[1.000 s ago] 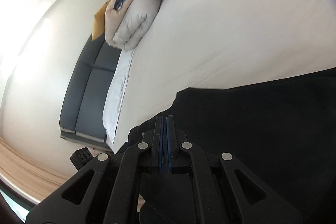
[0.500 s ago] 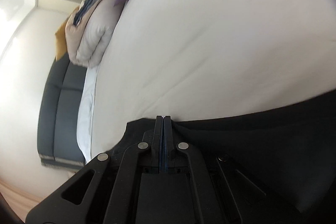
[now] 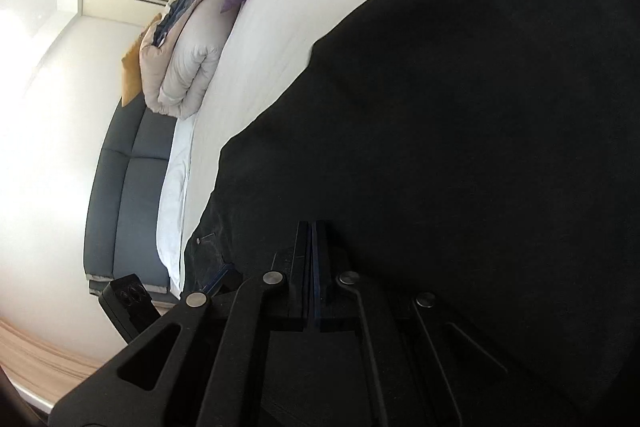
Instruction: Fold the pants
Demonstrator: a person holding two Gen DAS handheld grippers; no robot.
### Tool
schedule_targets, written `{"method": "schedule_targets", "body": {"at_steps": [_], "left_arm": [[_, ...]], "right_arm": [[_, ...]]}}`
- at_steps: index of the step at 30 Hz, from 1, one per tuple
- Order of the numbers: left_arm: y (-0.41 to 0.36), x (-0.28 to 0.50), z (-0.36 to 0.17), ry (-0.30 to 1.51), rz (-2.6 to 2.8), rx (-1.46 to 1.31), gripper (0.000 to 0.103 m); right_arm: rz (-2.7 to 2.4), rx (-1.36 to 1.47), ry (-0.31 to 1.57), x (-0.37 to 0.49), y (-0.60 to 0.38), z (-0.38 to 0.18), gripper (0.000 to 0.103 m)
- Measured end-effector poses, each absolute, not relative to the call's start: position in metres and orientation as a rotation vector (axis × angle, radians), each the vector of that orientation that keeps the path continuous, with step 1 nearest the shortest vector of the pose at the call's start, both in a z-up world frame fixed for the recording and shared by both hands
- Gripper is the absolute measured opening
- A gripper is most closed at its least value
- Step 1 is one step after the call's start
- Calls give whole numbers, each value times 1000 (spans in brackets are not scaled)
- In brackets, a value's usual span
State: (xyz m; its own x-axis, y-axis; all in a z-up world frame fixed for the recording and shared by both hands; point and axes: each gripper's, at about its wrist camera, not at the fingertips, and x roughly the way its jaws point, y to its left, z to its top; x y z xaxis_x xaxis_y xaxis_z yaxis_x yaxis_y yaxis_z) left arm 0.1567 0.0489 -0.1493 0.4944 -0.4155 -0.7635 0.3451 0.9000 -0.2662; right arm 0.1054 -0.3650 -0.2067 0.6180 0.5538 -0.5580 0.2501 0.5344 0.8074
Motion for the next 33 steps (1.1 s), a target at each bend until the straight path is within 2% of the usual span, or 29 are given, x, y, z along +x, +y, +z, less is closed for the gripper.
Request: {"method": "schedule_targets", "body": {"at_steps": [2, 4, 8, 14, 15, 18, 19, 20, 21, 22, 23, 26, 29, 33], "left_arm": [[62, 157, -150, 966, -458, -102, 20], [77, 163, -155, 984, -451, -147, 4], [111, 168, -163, 1000, -483, -294, 5], [119, 159, -162, 978, -471, -295, 4], [119, 158, -162, 973, -464, -297, 4], [115, 146, -152, 949, -440, -265, 4], [107, 152, -141, 935, -436, -255, 9], [102, 149, -135, 918, -441, -251, 18], [93, 146, -128, 897, -455, -252, 23], [83, 144, -122, 879, -470, -250, 36], [71, 139, -115, 857, -502, -244, 46], [38, 132, -107, 847, -568, -218, 56], [7, 129, -112, 877, -609, -209, 56], [-14, 123, -124, 923, -624, -199, 56]], "right_arm": [[195, 1043, 864, 74, -410, -205, 0], [152, 1018, 817, 47, -440, -201, 0], [28, 1066, 724, 6, -502, -200, 0], [-203, 949, 601, -55, -571, -167, 0], [-246, 934, 582, -68, -580, -161, 5], [-363, 914, 515, -113, -603, -141, 10], [-366, 891, 481, -125, -603, -132, 16], [-370, 857, 453, -136, -598, -122, 44], [-367, 834, 432, -143, -592, -115, 89], [-356, 812, 389, -151, -582, -110, 103], [-350, 798, 349, -157, -570, -104, 103], [-246, 840, 372, -152, -549, -110, 103], [-175, 1045, 411, -130, -538, -115, 103], [-151, 1275, 427, -130, -532, -157, 92]]}}
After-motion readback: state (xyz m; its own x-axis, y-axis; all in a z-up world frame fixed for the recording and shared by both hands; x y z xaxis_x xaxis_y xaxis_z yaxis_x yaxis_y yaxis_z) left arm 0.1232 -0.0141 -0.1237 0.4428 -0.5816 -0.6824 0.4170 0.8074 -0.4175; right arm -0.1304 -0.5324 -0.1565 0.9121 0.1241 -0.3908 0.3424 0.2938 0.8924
